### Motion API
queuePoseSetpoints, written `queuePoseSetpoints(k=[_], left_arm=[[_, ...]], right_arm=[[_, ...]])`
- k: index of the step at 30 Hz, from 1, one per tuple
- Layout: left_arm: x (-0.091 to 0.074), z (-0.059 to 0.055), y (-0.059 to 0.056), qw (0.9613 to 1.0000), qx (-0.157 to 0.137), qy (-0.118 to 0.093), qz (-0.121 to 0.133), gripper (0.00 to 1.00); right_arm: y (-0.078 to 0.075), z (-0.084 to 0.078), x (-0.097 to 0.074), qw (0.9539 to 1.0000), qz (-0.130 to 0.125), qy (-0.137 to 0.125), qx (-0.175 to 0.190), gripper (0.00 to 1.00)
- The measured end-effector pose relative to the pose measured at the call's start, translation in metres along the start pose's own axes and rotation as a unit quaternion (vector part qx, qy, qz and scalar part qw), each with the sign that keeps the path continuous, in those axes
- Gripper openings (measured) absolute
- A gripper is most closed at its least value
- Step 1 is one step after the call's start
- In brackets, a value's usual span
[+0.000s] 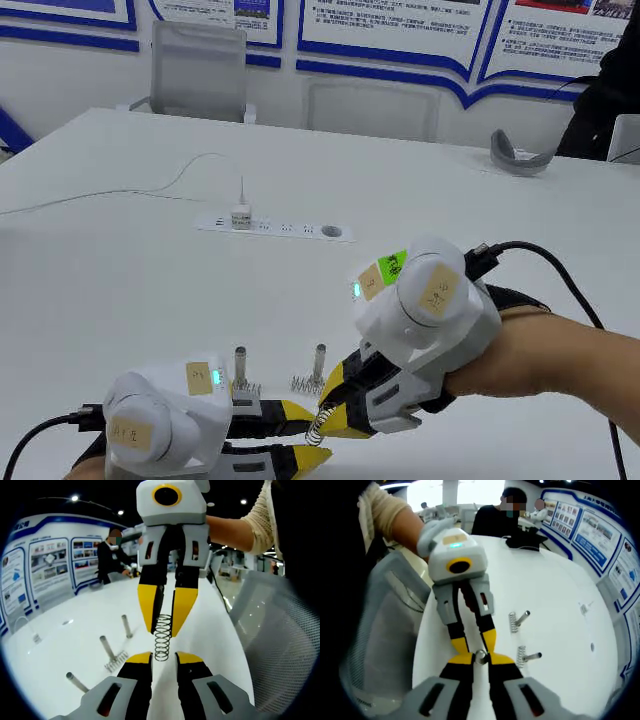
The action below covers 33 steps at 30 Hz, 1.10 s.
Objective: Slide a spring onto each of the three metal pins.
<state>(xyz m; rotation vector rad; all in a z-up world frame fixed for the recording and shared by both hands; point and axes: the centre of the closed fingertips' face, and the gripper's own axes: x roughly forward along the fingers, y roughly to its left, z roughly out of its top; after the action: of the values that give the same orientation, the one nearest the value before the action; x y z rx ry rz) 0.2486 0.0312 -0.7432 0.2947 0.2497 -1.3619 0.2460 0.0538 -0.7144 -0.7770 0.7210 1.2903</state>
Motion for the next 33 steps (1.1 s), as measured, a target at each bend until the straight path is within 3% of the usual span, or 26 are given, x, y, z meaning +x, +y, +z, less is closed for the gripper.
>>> queuePoseSetpoints(k=[17, 33], left_arm=[[-0.026, -0.013, 0.016, 0.9985, -0.035, 0.002, 0.042, 0.39], [-0.055, -0.023, 0.028, 0.9949, -0.061, -0.005, 0.080, 0.48]], right_arm=[[-0.024, -0.022, -0.025, 0.9987, -0.033, 0.016, 0.035, 0.12], [-0.049, -0.041, -0.054, 0.9950, -0.069, 0.031, 0.066, 0.12]])
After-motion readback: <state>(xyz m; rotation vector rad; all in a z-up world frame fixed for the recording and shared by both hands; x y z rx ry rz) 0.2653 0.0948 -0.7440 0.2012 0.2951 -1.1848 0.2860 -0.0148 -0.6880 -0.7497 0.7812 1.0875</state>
